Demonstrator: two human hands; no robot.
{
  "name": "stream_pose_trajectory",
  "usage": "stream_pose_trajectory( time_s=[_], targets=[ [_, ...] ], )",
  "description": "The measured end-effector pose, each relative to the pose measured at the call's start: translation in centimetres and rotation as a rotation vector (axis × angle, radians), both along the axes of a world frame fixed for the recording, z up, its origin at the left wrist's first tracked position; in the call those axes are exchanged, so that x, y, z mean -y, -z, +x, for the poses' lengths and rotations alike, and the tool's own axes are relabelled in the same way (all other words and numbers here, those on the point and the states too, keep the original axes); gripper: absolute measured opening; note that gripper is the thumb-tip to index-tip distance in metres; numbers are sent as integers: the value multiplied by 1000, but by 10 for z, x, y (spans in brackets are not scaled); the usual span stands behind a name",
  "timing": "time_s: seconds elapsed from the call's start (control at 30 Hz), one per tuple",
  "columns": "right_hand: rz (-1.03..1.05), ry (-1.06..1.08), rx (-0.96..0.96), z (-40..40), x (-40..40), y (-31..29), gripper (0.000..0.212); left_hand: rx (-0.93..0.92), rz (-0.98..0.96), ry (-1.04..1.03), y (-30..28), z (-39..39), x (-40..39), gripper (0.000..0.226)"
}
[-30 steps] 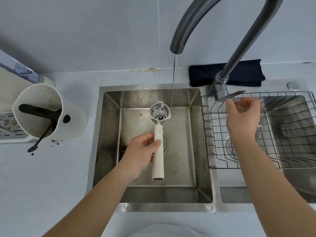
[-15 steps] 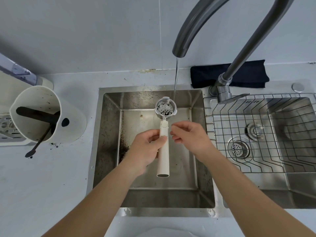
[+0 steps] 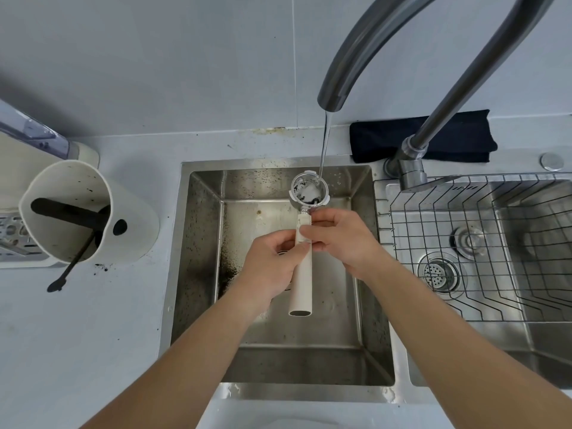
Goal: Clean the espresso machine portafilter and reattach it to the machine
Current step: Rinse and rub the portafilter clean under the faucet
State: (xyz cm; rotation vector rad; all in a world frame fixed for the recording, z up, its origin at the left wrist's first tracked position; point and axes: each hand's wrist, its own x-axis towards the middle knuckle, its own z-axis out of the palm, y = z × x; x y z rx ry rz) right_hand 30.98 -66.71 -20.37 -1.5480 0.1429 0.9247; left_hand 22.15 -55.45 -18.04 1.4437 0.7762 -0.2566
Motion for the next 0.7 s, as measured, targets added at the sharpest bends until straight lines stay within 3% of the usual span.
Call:
stream_pose_trajectory(
  time_s=[0.3, 0.5, 0.7],
  targets=[
    [40, 47, -2, 8, -3, -1, 23, 47, 41, 8, 1, -4, 3, 30],
    [19, 118, 48, 13, -2, -6, 15, 4, 2, 21, 6, -16, 5, 17],
    [-27, 147, 110, 11, 3, -8, 15, 16, -18, 60, 7, -11, 10, 23]
  ],
)
